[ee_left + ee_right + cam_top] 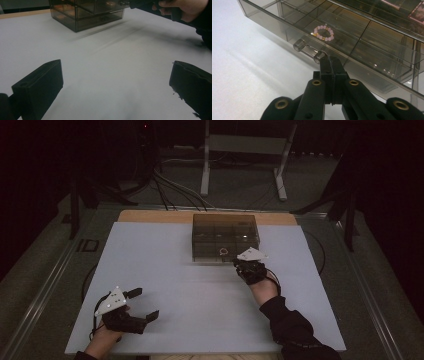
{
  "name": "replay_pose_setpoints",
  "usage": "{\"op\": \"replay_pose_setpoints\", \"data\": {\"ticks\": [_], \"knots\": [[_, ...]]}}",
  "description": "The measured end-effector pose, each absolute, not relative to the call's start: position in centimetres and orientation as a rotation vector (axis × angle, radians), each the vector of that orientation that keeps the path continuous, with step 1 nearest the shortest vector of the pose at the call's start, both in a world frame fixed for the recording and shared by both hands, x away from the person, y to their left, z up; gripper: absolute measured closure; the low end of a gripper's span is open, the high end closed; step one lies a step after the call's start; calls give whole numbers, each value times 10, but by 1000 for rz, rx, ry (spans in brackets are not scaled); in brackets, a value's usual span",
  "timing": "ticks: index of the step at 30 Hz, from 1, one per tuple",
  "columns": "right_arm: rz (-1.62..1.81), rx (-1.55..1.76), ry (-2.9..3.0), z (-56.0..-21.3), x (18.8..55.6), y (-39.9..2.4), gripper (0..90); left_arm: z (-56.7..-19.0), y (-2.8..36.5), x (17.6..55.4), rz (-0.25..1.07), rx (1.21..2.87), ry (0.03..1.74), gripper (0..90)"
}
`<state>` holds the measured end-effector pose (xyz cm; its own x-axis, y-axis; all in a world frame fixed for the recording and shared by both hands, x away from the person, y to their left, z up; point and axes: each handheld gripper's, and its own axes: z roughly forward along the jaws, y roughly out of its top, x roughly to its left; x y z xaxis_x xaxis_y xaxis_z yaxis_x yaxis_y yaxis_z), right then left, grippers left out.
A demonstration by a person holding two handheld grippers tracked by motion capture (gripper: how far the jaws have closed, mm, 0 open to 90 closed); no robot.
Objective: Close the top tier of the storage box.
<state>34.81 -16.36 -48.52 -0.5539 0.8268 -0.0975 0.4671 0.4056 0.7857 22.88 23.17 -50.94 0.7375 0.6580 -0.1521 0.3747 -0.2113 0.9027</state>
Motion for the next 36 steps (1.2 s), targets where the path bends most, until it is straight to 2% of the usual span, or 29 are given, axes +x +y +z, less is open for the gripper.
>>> {"op": "replay_pose_setpoints", "data": {"ticks": [36], "knots": [[996, 1106, 2177, -483, 356, -162, 900, -509, 232, 229, 318, 1827, 805, 0]]}}
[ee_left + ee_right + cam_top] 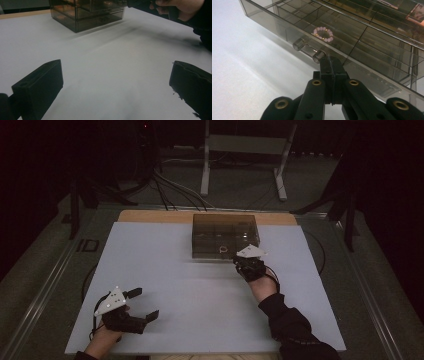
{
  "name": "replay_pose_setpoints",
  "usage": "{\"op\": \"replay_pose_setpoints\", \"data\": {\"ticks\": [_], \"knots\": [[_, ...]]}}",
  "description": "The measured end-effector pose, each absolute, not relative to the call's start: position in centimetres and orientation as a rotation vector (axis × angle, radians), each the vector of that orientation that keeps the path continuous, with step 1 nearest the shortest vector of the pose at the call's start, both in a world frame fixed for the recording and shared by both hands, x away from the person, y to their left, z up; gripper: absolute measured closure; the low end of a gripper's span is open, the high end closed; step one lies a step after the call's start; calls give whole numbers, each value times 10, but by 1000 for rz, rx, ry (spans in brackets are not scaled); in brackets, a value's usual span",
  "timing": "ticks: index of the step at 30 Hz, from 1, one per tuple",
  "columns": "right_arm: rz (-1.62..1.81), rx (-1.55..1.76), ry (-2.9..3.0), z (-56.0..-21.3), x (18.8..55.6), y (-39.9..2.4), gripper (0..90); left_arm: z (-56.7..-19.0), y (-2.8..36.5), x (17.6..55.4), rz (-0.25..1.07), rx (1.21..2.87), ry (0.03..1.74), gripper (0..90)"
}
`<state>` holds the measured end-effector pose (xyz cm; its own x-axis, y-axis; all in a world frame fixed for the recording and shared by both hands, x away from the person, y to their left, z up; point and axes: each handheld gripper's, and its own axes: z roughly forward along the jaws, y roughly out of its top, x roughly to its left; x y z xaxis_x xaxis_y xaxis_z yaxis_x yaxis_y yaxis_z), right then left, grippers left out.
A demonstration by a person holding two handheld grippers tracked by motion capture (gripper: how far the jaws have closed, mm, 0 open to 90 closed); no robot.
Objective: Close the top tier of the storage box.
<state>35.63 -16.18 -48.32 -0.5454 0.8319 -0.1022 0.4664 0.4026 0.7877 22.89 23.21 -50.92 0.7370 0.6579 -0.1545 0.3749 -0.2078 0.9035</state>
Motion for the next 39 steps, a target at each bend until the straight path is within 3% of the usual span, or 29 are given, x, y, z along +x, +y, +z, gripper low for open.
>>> {"op": "replay_pose_setpoints", "data": {"ticks": [39], "knots": [[993, 1132, 2161, -483, 370, -158, 900, -509, 232, 229, 318, 1826, 804, 0]]}}
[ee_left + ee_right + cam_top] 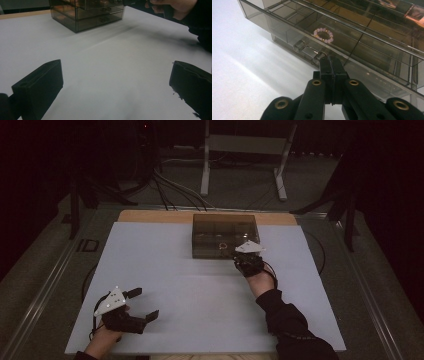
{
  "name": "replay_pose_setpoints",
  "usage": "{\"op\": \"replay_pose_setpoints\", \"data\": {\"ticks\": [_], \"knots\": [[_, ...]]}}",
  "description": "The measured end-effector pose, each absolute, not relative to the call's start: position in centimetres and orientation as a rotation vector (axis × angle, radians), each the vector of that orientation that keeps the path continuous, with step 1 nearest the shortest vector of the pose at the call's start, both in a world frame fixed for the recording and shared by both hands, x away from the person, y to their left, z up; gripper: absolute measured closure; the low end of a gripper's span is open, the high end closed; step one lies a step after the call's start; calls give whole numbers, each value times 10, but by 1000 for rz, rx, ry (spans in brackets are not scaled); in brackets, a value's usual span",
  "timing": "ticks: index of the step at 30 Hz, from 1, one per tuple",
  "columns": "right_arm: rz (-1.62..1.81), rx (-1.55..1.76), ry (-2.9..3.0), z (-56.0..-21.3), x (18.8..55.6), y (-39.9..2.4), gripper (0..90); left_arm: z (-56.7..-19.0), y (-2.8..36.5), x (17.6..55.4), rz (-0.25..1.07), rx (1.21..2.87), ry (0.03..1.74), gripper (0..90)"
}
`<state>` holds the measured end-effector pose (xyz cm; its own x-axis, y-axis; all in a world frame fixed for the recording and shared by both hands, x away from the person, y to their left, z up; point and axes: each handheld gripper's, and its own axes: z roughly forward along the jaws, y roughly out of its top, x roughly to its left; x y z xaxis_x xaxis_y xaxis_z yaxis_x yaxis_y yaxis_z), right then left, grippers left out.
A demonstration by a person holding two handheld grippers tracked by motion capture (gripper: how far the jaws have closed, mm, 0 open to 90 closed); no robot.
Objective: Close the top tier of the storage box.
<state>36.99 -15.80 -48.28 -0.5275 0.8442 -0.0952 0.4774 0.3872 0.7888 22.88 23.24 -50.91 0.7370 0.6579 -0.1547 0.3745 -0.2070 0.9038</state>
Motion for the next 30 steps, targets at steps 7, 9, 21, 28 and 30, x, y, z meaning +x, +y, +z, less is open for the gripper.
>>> {"op": "replay_pose_setpoints", "data": {"ticks": [7, 9, 21, 28, 30], "knots": [[994, 1136, 2159, -483, 372, -158, 900, -509, 232, 229, 318, 1826, 804, 0], [993, 1140, 2158, -483, 373, -158, 900, -509, 232, 229, 318, 1826, 805, 0], [979, 1153, 2158, -485, 379, -158, 900, -509, 233, 229, 317, 1824, 807, 0], [975, 1155, 2158, -485, 381, -158, 900, -509, 233, 229, 317, 1825, 806, 0], [973, 1155, 2157, -485, 381, -158, 900, -509, 233, 229, 317, 1825, 806, 0]]}}
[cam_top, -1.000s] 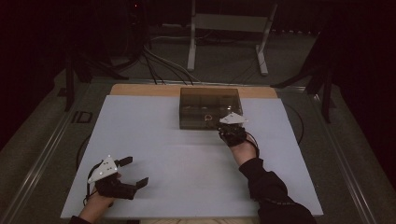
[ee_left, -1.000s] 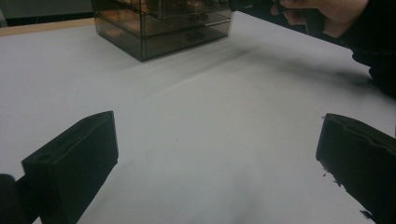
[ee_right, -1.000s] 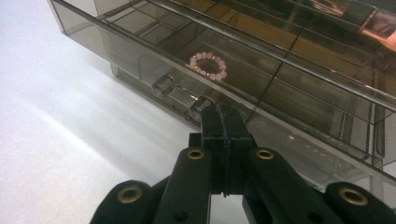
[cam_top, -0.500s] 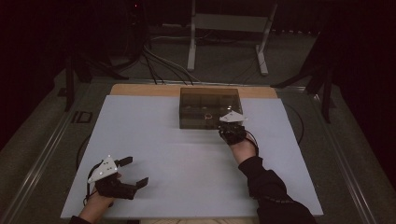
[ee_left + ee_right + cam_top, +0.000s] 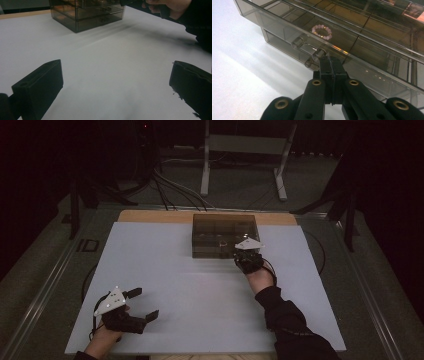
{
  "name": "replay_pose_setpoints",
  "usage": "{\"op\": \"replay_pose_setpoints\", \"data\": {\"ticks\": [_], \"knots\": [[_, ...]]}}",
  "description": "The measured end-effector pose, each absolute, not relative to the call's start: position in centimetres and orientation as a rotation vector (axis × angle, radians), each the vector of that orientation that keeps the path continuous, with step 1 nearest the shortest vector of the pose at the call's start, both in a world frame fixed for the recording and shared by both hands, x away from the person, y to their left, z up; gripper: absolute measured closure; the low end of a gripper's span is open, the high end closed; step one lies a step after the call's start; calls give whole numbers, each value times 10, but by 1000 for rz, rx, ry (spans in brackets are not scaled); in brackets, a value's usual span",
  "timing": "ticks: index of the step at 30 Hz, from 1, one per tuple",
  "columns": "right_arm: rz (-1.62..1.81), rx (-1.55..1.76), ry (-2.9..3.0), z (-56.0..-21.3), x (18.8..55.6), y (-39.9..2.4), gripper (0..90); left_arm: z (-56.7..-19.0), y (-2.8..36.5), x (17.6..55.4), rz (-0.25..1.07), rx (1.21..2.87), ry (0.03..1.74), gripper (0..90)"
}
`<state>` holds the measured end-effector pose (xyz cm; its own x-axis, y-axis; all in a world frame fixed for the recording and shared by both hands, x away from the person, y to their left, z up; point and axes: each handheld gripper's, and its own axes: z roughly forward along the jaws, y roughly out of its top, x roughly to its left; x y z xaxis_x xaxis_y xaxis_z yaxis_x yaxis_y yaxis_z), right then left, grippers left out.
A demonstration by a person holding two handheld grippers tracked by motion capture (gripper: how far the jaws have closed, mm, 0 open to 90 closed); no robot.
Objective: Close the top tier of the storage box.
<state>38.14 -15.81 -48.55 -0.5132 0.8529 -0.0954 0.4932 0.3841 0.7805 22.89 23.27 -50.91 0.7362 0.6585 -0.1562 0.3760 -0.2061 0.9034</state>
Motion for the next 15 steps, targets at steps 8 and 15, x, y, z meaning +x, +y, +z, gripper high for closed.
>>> {"op": "replay_pose_setpoints", "data": {"ticks": [8, 15], "knots": [[967, 1157, 2157, -486, 383, -158, 900, -509, 233, 229, 316, 1825, 805, 0], [962, 1160, 2155, -487, 386, -158, 900, -509, 233, 229, 317, 1825, 806, 0]]}}
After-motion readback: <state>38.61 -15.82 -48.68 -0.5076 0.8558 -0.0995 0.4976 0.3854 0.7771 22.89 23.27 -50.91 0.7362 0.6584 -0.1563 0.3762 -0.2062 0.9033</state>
